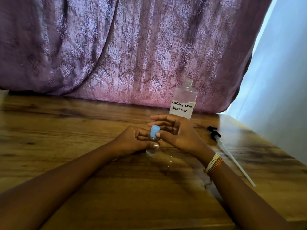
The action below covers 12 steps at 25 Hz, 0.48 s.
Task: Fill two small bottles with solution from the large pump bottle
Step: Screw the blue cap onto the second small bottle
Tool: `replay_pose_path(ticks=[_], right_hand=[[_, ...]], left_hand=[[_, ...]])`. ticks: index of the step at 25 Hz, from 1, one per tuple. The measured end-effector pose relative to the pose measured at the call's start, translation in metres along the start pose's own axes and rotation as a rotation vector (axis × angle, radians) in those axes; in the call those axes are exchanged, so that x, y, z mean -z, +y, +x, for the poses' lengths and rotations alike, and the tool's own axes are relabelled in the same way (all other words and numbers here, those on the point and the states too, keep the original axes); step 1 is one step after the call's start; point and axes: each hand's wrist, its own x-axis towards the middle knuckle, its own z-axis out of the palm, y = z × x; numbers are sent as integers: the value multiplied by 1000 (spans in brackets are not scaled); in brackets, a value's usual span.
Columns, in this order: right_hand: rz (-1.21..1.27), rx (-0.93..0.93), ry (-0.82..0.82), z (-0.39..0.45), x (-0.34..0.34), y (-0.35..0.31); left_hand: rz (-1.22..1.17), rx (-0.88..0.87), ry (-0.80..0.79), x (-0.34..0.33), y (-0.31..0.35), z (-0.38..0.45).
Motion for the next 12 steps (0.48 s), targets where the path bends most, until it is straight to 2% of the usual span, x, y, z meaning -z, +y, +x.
replay_pose_path(ticks=[4,8,12], right_hand=[[-96,-18,112,1,-11,5],[71,-44,-12,1,-6,6],[-22,-82,116,2,-8,8]], left_hand=[[0,-32,-17,0,2,-2],[-33,-15,-18,1,0,-1],[-39,-7,-14,1,0,0]])
